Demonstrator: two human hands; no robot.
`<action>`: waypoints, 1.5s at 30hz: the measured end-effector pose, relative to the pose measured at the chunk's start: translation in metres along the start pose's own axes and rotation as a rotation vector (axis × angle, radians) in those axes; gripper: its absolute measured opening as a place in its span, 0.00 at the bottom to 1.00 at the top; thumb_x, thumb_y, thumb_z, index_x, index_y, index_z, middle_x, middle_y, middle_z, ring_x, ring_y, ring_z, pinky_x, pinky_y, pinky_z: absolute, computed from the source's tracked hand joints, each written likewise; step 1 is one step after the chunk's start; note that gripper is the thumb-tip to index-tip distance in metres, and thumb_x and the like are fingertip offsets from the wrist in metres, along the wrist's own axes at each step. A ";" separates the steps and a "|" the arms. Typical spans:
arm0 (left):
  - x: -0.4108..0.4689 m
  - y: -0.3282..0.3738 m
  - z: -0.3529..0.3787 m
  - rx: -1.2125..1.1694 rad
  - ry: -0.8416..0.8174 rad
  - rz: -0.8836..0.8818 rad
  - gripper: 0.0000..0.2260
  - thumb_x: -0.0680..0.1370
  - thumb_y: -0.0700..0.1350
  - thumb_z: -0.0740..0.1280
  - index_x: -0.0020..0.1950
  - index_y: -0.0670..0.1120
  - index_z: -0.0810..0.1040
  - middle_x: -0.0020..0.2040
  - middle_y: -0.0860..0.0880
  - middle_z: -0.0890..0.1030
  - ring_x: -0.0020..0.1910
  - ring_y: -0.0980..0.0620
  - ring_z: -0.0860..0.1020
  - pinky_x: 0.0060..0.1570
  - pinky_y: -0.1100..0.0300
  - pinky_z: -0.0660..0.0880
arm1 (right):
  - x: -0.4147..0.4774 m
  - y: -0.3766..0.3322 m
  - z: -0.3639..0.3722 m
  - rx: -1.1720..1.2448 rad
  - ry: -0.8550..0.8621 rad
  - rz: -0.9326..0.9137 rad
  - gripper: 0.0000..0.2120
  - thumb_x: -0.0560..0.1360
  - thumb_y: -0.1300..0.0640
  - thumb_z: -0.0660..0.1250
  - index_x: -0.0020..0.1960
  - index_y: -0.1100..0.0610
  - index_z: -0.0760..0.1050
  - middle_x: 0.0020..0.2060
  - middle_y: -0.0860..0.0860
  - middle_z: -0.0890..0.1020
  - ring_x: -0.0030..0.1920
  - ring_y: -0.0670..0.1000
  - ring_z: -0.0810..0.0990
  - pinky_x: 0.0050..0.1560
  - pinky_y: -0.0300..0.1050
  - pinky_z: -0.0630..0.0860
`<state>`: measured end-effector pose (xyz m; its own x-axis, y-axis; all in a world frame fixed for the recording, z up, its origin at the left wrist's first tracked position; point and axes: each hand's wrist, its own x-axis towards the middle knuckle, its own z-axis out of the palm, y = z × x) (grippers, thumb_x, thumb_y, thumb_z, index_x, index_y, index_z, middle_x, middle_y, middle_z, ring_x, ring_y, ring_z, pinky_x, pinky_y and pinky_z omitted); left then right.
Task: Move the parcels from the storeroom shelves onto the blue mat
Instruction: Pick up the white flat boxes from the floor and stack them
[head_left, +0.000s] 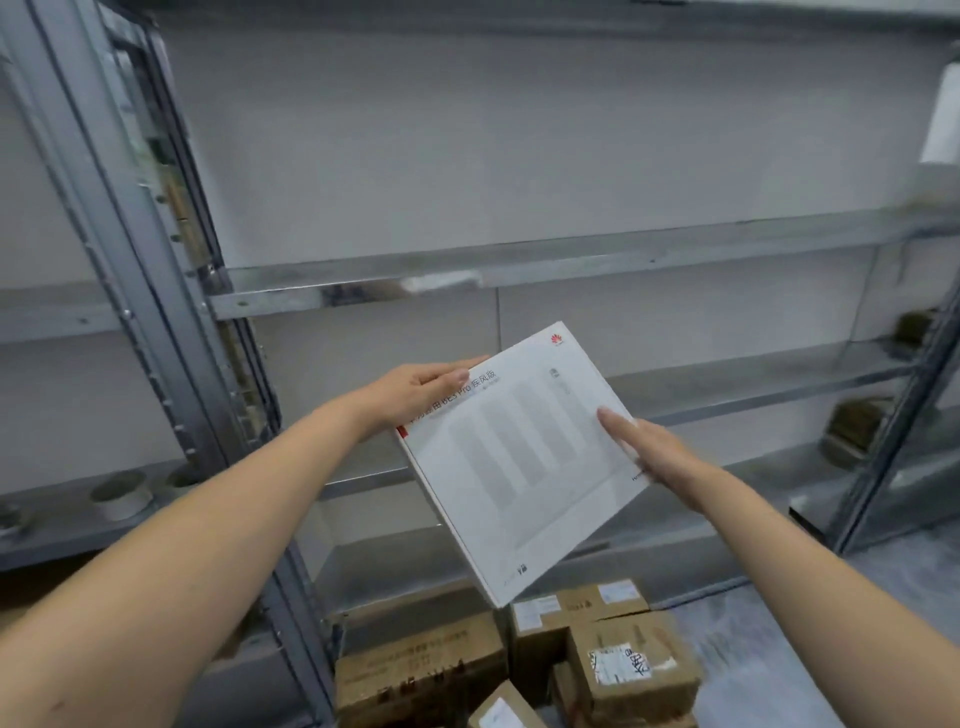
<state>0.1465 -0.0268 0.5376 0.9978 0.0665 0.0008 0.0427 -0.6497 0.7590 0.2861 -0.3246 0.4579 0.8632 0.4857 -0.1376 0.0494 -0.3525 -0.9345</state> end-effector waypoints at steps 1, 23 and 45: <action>0.002 0.005 -0.001 -0.003 0.024 0.008 0.15 0.77 0.66 0.60 0.64 0.74 0.70 0.62 0.72 0.75 0.62 0.70 0.72 0.61 0.67 0.66 | 0.001 -0.002 -0.001 0.023 -0.002 -0.025 0.26 0.65 0.26 0.66 0.52 0.44 0.81 0.48 0.44 0.86 0.49 0.49 0.85 0.56 0.50 0.78; -0.126 -0.099 0.057 -0.786 1.050 -0.482 0.24 0.73 0.72 0.55 0.53 0.60 0.82 0.49 0.52 0.85 0.47 0.49 0.84 0.46 0.52 0.81 | 0.045 -0.014 0.185 0.291 -0.204 -0.053 0.19 0.70 0.31 0.63 0.54 0.40 0.79 0.41 0.39 0.85 0.41 0.45 0.85 0.36 0.41 0.80; -0.664 -0.364 -0.116 -0.666 1.586 -1.096 0.25 0.79 0.66 0.48 0.58 0.53 0.78 0.50 0.51 0.82 0.48 0.53 0.80 0.36 0.61 0.72 | -0.164 -0.144 0.789 -0.132 -1.025 -0.097 0.37 0.66 0.29 0.59 0.69 0.47 0.72 0.61 0.51 0.79 0.56 0.54 0.80 0.56 0.56 0.78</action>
<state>-0.5379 0.2532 0.3365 -0.3549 0.8635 -0.3584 0.0829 0.4109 0.9079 -0.2592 0.2775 0.3565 0.0140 0.9421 -0.3350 0.2039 -0.3307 -0.9214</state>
